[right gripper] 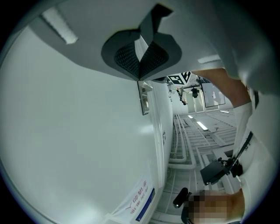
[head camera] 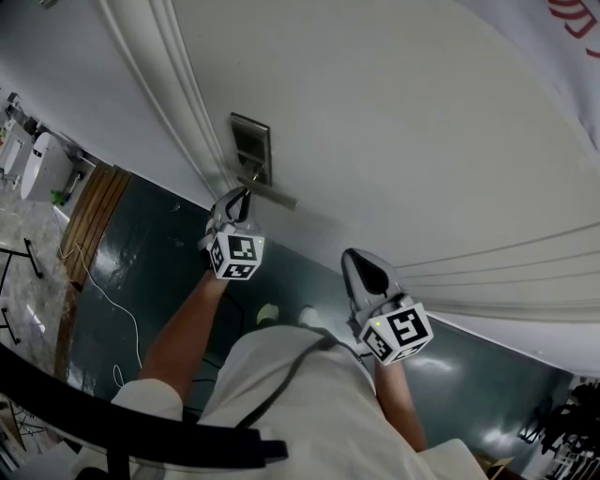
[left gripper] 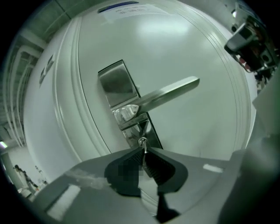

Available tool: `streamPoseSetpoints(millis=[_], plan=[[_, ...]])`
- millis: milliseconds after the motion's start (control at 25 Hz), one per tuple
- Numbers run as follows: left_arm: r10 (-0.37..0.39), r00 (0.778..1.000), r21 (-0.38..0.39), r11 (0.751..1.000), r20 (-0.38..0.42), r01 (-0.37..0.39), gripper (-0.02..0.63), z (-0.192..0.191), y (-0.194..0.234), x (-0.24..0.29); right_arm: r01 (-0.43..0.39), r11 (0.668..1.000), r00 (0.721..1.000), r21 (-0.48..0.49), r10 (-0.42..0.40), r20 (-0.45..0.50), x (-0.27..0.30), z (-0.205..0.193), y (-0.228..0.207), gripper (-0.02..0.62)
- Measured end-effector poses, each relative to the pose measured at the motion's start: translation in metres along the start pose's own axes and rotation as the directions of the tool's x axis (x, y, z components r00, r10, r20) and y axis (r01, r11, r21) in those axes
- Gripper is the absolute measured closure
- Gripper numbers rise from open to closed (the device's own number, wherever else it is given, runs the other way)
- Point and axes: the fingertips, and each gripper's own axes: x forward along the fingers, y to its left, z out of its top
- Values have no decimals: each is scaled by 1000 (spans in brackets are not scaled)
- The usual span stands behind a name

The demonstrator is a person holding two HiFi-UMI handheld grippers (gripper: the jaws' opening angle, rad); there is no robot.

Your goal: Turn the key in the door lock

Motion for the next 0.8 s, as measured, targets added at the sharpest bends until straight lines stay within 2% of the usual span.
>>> streamPoseSetpoints(millis=[160, 320, 400, 520, 560, 720, 800], plan=[[-45, 999, -149, 988, -5, 44, 577, 2, 1, 0, 3, 1000, 1000, 4, -3, -1, -3, -2, 1, 589], [-82, 997, -297, 952, 6, 80, 569, 5, 4, 0, 2, 1000, 1000, 6, -2, 4, -5, -2, 3, 589], [-107, 994, -384, 917, 17, 105, 568, 6, 5, 1, 7, 1000, 1000, 9, -7, 3, -7, -4, 2, 589], [-148, 989, -521, 842, 26, 140, 561, 5, 7, 0, 12, 1000, 1000, 11, -12, 1, -10, -6, 2, 589], [-158, 987, -550, 822, 28, 147, 560, 5, 7, 0, 13, 1000, 1000, 11, -13, 0, -10, -6, 2, 589], [-182, 983, -615, 771, 36, 165, 560, 3, 7, 0, 13, 1000, 1000, 10, -13, 4, -10, -5, 5, 589], [-203, 978, -665, 724, 49, 184, 560, 2, 7, 0, 16, 1000, 1000, 12, -16, 4, -11, -5, 5, 589]])
